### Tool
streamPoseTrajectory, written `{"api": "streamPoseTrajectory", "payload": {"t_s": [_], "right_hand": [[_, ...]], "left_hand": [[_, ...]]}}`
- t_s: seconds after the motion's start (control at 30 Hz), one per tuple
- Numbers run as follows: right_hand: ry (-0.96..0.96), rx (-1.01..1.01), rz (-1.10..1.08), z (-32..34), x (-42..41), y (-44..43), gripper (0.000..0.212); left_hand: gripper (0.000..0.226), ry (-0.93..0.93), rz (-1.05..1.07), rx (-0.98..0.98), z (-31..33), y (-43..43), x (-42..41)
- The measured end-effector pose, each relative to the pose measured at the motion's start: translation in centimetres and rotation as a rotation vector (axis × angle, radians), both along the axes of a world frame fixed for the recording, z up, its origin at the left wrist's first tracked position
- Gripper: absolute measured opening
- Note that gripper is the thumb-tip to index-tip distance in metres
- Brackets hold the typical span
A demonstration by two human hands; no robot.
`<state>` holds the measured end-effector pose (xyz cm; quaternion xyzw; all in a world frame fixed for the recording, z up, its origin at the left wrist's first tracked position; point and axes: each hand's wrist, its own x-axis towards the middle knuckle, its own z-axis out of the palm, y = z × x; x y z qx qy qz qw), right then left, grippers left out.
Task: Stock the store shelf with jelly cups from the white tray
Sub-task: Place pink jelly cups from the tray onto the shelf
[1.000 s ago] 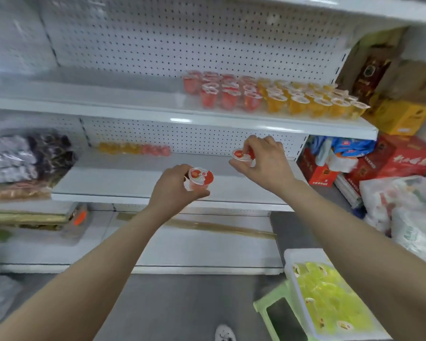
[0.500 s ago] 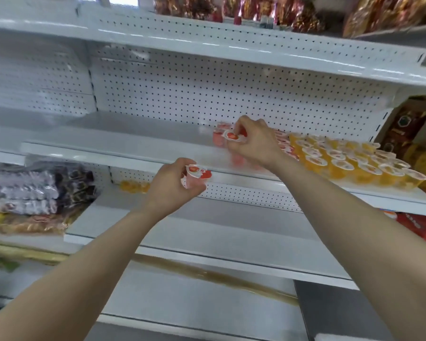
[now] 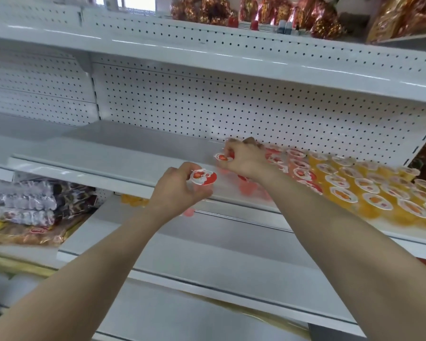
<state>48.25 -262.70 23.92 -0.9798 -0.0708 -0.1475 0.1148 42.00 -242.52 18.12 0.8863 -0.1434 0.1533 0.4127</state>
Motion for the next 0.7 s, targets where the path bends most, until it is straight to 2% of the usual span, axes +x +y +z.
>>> {"api": "streamPoseTrajectory", "payload": {"t_s": [0.13,0.37,0.47,0.6,0.7], "right_hand": [[0.011,-0.042,0.003,-0.4,0.5,0.0,0.03],[0.012,0.002,0.084,0.3,0.5,-1.3,0.032],[-0.066,0.036,0.025,1.1,0.0,-1.9,0.031],[-0.181,-0.07,-0.036,1.5,-0.6,-3.3,0.032],[-0.235,-0.12,-0.051,1.0,-1.2,-4.3,0.031]], "left_hand": [[0.045,-0.012,-0.007,0.002,0.0,-0.6,1.0],[0.052,-0.014,-0.041,0.007,-0.1,-2.3,1.6],[0.056,-0.048,-0.033,0.02,0.3,-3.5,1.7],[0.066,-0.018,0.008,0.063,0.4,-5.2,1.8],[0.064,0.016,0.036,0.041,0.1,-5.6,1.8]]}}
